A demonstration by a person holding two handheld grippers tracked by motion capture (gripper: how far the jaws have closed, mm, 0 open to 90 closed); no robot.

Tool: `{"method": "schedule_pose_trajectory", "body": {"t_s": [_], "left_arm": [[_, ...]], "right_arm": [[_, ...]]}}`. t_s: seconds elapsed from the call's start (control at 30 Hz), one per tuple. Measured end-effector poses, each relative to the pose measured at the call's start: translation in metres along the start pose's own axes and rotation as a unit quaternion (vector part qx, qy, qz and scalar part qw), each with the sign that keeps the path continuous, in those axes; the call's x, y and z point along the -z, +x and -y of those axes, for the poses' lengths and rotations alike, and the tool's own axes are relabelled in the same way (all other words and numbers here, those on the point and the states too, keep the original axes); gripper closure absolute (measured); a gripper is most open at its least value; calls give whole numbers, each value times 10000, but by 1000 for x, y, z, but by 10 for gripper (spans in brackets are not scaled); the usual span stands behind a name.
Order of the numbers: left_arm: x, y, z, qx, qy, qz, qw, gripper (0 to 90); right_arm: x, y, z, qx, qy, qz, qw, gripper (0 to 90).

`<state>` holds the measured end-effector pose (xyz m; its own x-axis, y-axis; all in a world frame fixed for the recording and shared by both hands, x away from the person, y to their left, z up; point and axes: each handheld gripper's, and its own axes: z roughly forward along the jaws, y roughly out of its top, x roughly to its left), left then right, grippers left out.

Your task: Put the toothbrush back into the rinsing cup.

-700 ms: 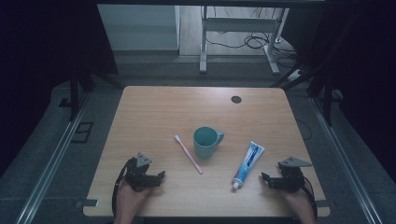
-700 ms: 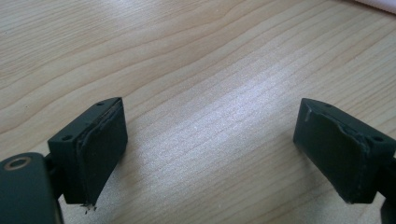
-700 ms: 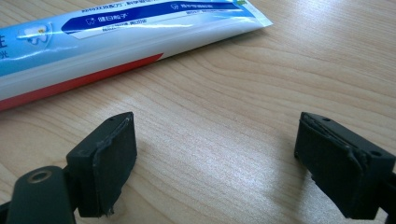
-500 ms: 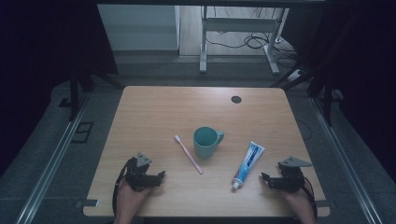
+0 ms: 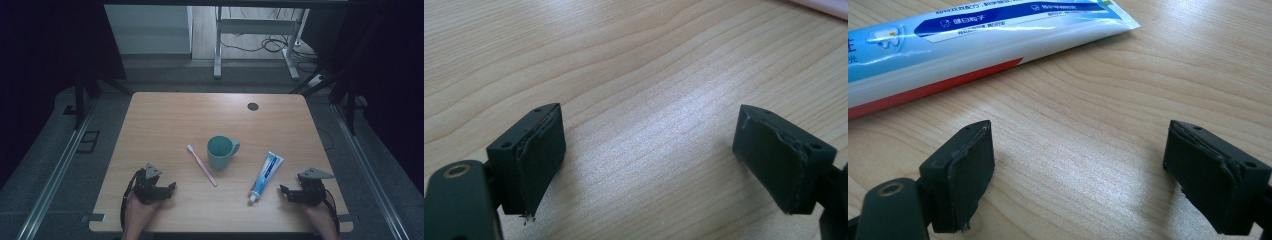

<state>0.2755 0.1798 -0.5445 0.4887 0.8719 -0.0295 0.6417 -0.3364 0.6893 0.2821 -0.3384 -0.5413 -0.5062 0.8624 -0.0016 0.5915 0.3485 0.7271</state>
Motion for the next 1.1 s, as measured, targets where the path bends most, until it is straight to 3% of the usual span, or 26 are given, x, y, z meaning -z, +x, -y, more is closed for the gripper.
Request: {"method": "schedule_pose_trajectory", "body": {"t_s": [0.3, 0.37, 0.57, 0.8, 0.97, 1.1], "left_arm": [[3, 1, 1, -5, -83, 1, 10000, 241], [4, 1, 1, -23, -83, 0, 10000, 319], [6, 1, 1, -60, -65, 28, 10000, 415], [11, -1, -3, -122, -164, 143, 9997, 604], [14, -2, -6, -106, -191, 364, 9991, 732], [14, -5, -8, -153, -198, 441, 9987, 795]], "right_arm": [[0, 0, 0, 5, 2, -8, 10000, 128], [0, 0, 0, 6, 1, -9, 10000, 128], [0, 0, 0, 3, 3, -9, 10000, 128], [0, 0, 0, 4, 3, -9, 10000, 128], [0, 0, 0, 5, 2, -8, 10000, 128], [0, 0, 0, 3, 3, -7, 10000, 128]]}}
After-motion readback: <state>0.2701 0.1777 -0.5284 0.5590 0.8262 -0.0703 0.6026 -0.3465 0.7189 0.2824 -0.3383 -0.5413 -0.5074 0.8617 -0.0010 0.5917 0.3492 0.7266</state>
